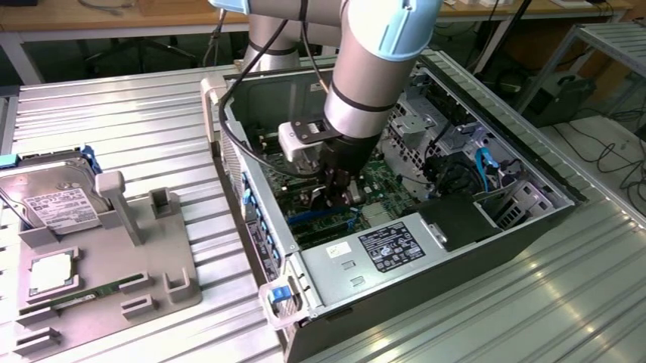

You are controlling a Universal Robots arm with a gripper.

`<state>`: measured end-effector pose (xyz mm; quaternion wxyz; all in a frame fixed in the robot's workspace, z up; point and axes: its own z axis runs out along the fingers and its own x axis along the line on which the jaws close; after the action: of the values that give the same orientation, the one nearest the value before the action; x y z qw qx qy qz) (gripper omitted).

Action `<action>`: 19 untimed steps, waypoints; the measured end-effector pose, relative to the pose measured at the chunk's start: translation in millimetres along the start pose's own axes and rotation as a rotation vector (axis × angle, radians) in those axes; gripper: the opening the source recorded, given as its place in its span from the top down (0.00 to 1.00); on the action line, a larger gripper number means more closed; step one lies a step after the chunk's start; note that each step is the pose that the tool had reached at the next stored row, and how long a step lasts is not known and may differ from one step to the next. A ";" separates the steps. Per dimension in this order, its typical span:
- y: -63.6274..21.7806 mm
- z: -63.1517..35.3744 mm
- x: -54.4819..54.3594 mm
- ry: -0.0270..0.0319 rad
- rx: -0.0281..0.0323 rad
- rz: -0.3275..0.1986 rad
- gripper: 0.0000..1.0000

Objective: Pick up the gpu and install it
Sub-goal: 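Insert the gpu into the slot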

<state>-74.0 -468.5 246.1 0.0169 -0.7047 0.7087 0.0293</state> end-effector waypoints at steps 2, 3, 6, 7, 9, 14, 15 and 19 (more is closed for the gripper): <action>1.0 0.4 0.1 0.0000 0.0000 0.000 0.73; 1.6 0.7 0.1 0.0000 0.0000 0.000 0.73; 2.5 6.0 0.4 0.0000 0.0000 0.000 0.73; 2.6 8.1 0.6 0.0000 -0.0001 0.000 0.73; 2.9 9.2 0.6 0.0000 0.0000 0.000 0.73; 3.2 9.3 0.6 0.0001 -0.0001 0.000 0.73; 3.3 9.8 0.6 -0.0003 0.0001 0.000 0.73; 3.4 16.4 1.2 0.0012 -0.0006 0.000 0.73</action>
<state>-77.7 -468.6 229.8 0.0163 -0.7047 0.7087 0.0291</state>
